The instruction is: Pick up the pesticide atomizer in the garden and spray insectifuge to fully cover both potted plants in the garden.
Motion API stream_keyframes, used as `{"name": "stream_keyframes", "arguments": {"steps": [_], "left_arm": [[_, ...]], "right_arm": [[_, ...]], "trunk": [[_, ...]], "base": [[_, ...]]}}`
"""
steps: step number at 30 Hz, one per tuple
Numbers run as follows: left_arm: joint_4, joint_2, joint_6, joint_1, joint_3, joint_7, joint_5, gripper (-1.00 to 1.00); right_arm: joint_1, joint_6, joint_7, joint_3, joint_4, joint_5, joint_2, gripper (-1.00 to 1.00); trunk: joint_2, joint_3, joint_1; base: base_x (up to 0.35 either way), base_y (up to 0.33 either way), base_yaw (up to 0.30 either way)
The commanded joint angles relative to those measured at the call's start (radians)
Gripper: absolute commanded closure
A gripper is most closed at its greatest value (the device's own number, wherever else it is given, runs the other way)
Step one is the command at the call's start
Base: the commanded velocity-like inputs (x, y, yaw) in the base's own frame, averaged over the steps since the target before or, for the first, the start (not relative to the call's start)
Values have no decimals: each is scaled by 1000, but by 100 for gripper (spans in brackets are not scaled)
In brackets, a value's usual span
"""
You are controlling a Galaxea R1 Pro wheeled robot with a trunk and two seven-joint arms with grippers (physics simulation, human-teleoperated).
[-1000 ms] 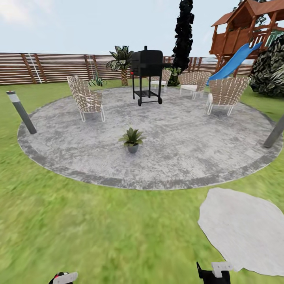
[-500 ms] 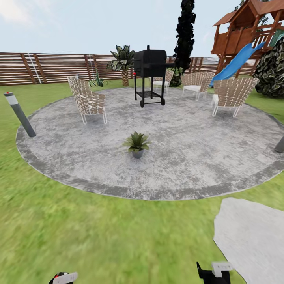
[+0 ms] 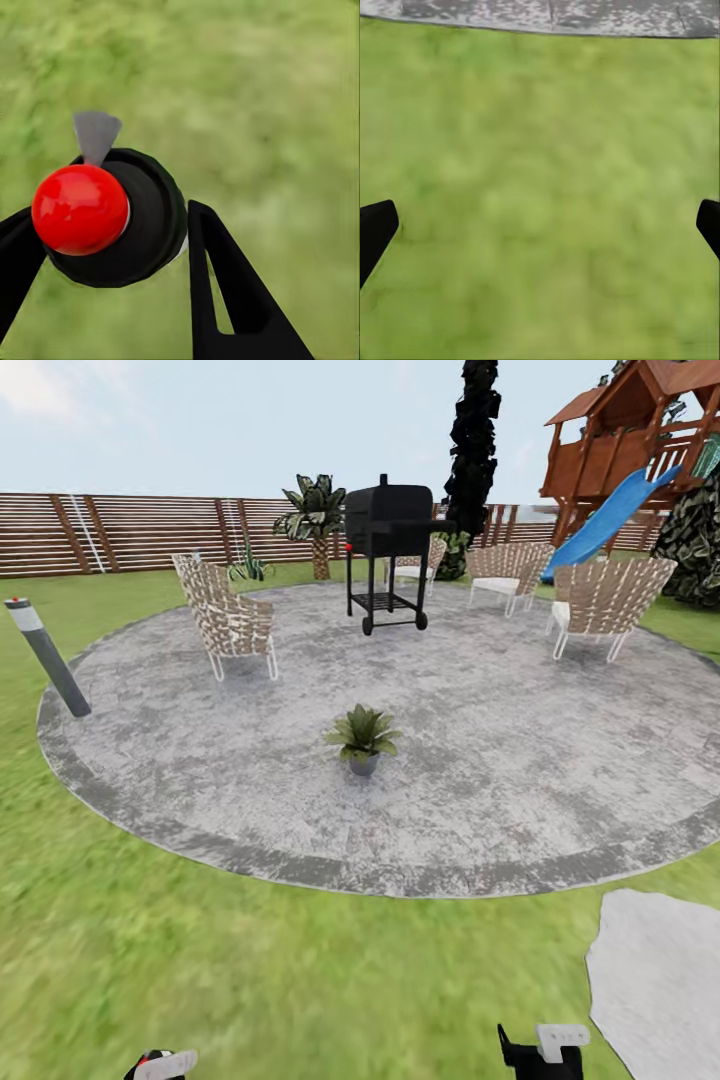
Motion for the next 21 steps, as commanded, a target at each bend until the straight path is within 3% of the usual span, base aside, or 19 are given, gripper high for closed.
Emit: {"name": "stream_keyframes", "arguments": {"steps": [1, 21], "left_arm": [[1, 0, -3, -1, -1, -1, 6, 100], [1, 0, -3, -1, -1, -1, 6, 100]], "right_arm": [[-1, -4, 1, -9, 1, 10, 0, -100], [-1, -4, 1, -8, 1, 10, 0, -100]], "trunk": [[0, -1, 0], [0, -1, 0]], "base": [[296, 219, -33], [290, 225, -234]]}}
